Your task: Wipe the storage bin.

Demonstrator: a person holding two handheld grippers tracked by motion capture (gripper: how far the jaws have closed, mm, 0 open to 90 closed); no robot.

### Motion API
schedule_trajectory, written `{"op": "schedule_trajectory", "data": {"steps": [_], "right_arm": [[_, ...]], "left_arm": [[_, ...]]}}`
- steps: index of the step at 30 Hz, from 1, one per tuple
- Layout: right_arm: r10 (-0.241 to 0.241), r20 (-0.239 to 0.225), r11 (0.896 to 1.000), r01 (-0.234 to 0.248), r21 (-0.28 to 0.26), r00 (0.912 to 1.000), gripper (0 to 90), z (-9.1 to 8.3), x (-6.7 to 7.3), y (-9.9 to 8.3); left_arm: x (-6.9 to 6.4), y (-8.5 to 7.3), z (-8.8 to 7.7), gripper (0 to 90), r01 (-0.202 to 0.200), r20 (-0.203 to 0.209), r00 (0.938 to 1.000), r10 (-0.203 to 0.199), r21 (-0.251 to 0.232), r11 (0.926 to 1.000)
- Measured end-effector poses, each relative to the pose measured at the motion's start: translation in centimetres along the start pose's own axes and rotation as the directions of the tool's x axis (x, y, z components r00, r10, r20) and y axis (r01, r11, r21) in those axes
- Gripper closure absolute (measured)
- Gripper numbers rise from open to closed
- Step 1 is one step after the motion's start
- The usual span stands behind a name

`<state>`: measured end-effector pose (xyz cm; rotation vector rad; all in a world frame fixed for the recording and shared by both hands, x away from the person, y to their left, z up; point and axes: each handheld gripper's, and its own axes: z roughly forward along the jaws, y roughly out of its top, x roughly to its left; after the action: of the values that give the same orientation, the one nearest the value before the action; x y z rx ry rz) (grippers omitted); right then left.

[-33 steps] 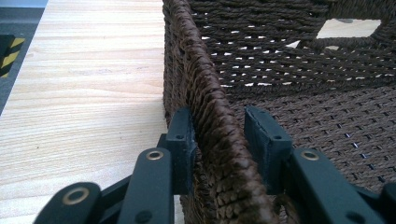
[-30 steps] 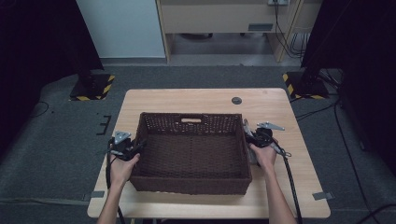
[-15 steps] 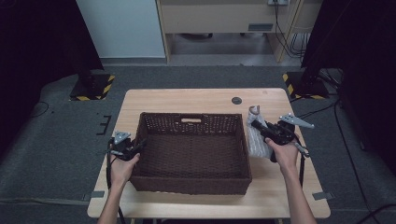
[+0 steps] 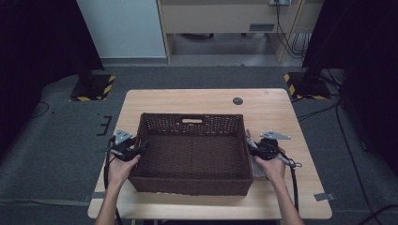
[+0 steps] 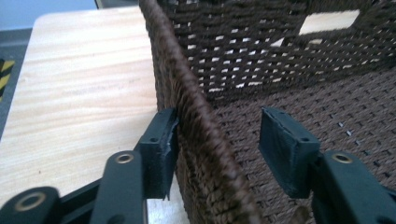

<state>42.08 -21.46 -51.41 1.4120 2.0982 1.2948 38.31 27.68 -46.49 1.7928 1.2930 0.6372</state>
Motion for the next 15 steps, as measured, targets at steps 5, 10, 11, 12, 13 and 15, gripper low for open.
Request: {"op": "schedule_trajectory", "data": {"steps": [5,10,11,12,13,15], "right_arm": [[0.006,0.025,1.0,-0.006,0.003,0.9997,72.4,0.6,-0.1,-0.4],[0.028,0.022,0.997,-0.027,-0.072,0.9994,72.3,-1.4,-0.7,1.2],[0.035,0.012,0.994,-0.034,-0.102,0.9993,72.3,-2.2,-0.8,1.7],[0.034,0.008,0.991,-0.033,-0.13,0.9994,72.3,-2.9,-0.8,2.4],[0.033,-0.003,0.988,-0.033,-0.153,0.9994,72.3,-3.8,-0.8,2.9],[0.027,-0.031,0.978,-0.032,-0.204,0.9992,72.3,-5.3,-0.5,3.8]], "left_arm": [[0.3,1.4,-1.7,41.8,0.017,0.025,0.9996,-0.015,-0.087,0.9961],[0.6,1.9,-3.2,45.3,-0.004,0.03,0.9995,0.006,-0.048,0.9988],[0.6,1.7,-3.3,46.9,-0.006,0.039,0.9992,0.007,-0.034,0.9994],[0.5,1.5,-3.3,47.9,-0.011,0.044,0.999,0.012,-0.017,0.9998],[0.4,1.2,-3.4,49.3,-0.022,0.048,0.9986,0.022,-0.002,0.9998],[0.4,0.7,-3.7,52.1,-0.014,0.049,0.9987,0.013,0.014,0.9998]]}}
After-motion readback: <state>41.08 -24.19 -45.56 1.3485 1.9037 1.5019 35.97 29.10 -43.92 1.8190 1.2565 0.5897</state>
